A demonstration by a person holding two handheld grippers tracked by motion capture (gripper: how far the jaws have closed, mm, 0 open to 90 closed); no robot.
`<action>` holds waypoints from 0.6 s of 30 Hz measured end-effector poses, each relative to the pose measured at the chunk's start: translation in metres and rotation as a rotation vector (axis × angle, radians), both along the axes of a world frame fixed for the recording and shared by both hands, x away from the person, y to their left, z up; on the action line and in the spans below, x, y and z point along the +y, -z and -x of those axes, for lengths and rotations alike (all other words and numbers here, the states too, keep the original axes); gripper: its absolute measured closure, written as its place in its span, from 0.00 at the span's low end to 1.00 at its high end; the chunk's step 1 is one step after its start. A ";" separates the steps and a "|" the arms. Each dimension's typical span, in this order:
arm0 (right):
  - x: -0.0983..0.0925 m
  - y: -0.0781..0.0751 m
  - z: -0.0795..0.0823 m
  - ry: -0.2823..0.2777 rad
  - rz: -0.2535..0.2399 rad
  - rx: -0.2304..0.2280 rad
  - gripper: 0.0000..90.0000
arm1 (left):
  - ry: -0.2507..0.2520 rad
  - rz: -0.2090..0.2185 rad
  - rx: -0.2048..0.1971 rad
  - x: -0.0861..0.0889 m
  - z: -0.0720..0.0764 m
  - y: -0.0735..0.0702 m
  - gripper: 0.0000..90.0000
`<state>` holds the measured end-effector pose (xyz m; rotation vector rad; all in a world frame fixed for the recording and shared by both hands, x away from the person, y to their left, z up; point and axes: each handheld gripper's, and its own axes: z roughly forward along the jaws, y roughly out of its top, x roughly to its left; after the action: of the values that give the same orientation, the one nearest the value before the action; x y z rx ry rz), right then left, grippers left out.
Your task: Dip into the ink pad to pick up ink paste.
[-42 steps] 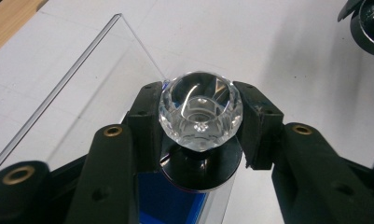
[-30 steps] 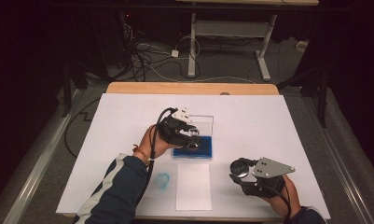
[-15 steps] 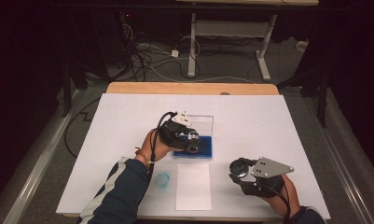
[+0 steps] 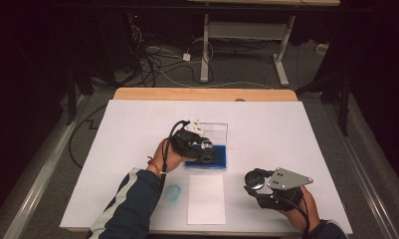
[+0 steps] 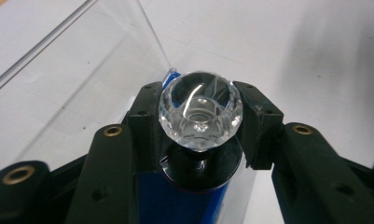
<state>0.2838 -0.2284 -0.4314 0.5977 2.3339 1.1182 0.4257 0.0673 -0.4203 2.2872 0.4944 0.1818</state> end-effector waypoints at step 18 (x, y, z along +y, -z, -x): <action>-0.002 0.000 0.004 -0.007 0.002 0.003 0.43 | -0.015 -0.005 -0.027 -0.002 -0.002 0.016 0.60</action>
<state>0.2801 -0.2305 -0.4315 0.5912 2.3416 1.1184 0.4281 0.0650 -0.4368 2.2830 0.4984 0.2212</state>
